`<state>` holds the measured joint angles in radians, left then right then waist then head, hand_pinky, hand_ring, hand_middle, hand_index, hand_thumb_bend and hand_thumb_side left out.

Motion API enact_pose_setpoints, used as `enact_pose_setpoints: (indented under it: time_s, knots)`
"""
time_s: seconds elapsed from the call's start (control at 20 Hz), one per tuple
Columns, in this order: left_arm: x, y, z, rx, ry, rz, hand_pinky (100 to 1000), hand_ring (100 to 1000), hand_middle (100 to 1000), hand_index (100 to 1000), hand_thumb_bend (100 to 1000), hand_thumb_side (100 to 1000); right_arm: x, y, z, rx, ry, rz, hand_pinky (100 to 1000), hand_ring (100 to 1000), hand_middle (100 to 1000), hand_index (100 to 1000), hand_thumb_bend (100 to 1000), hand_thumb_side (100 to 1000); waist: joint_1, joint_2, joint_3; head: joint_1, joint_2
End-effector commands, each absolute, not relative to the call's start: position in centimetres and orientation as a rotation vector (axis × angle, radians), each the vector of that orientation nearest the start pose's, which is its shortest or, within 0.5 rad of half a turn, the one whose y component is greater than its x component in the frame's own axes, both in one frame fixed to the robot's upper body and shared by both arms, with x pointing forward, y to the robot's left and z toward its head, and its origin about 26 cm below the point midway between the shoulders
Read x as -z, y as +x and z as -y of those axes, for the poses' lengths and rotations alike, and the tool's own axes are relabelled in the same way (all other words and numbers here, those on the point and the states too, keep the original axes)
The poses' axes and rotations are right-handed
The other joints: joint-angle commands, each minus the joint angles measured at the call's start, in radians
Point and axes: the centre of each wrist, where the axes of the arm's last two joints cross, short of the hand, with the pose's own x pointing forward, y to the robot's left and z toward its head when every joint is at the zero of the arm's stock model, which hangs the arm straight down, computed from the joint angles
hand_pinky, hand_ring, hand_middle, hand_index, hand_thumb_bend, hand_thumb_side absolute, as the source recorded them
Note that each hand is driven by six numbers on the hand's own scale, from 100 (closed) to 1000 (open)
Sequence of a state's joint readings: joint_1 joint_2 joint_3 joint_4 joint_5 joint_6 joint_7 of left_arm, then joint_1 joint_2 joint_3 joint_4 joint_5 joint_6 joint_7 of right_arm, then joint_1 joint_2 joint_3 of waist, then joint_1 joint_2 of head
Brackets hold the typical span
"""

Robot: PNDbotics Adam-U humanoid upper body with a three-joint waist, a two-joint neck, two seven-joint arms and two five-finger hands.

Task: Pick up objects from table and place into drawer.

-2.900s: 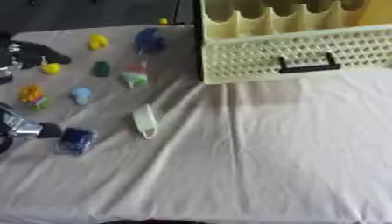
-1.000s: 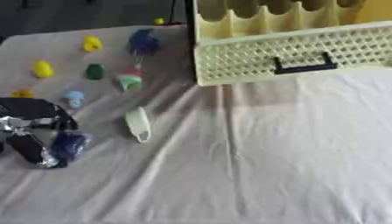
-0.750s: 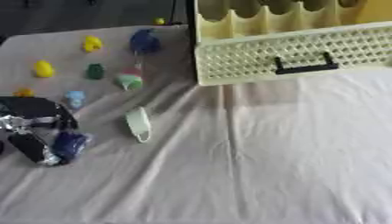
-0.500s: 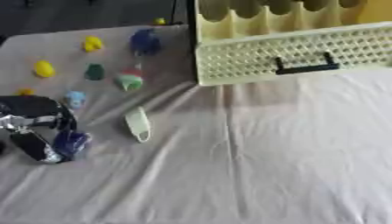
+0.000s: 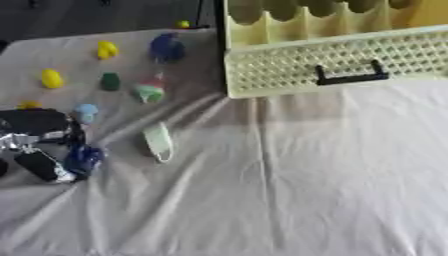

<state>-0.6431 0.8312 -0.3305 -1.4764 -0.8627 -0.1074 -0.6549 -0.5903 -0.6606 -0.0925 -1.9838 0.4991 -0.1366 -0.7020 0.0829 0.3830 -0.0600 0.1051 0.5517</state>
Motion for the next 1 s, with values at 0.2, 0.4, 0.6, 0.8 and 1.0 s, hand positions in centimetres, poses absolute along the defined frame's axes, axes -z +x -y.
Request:
enact_pose_setpoints:
  time_s: [0.2,0.4,0.6,0.8,1.0]
  knots:
    - [-23.0,38.5,-32.6,1.861,1.071,0.998,341,571,535,661,394,527,-33.8,29.4,29.6,-0.023,1.252,-2.792,581,666,697,803,100,834,-0.001,-0.023,0.001,0.002,-0.004]
    - [-23.8,38.1,-32.6,1.852,1.094,1.004,337,567,530,654,389,527,-33.7,29.4,29.6,-0.022,1.254,-2.793,581,666,697,803,100,835,-0.001,-0.026,0.004,0.001,0.0]
    - [-25.3,37.2,-32.6,1.859,1.117,0.988,345,573,534,658,395,531,-33.6,29.4,29.7,-0.015,1.259,-2.796,581,666,698,803,100,832,0.0,-0.033,0.008,-0.006,0.006]
    - [-27.2,36.1,-32.6,1.859,1.133,0.988,354,580,543,666,405,534,-33.4,29.4,29.8,-0.008,1.263,-2.8,581,666,698,803,100,829,0.001,-0.043,0.014,-0.007,0.01]
    - [-28.8,35.0,-32.2,1.851,1.13,1.025,352,579,545,669,399,538,-33.3,29.5,29.8,-0.003,1.267,-2.806,581,666,698,803,100,826,0.002,-0.054,0.021,-0.008,0.012]
